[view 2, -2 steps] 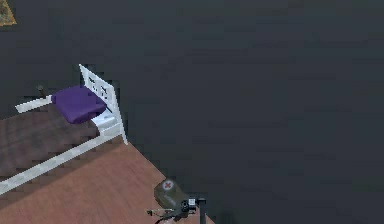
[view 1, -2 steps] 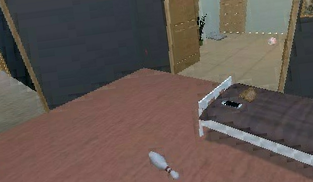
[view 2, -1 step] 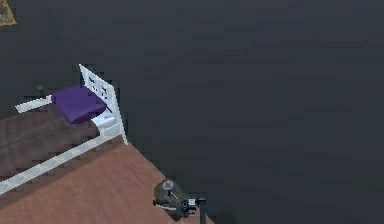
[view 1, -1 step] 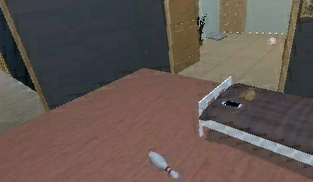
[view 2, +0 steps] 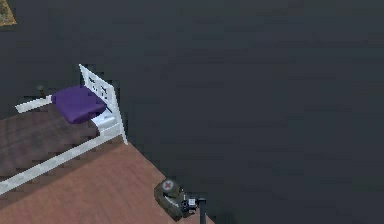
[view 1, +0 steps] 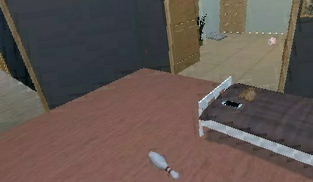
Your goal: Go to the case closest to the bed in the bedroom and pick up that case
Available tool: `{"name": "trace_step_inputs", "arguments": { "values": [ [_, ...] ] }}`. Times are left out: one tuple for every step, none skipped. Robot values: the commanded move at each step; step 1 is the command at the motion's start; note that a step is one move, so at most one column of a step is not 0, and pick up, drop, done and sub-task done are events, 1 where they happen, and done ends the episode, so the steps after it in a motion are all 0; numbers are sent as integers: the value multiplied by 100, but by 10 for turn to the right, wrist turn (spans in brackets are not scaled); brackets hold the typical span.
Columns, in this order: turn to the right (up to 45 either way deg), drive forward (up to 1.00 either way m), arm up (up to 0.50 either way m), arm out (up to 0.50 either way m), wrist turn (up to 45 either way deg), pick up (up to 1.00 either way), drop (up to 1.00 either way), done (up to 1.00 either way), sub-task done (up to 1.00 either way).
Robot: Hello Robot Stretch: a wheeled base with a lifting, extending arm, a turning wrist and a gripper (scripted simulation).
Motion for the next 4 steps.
{"name": "trace_step_inputs", "arguments": {
  "values": [
    [0, 0, -30, 0, 0, 0, 0, 0, 0],
    [0, 0, 0, 0, 0, 100, 0, 0, 0],
    [0, 0, 10, 0, 0, 0, 0, 0, 0],
    [0, 0, 0, 0, 0, 0, 0, 100, 0]
  ]
}}
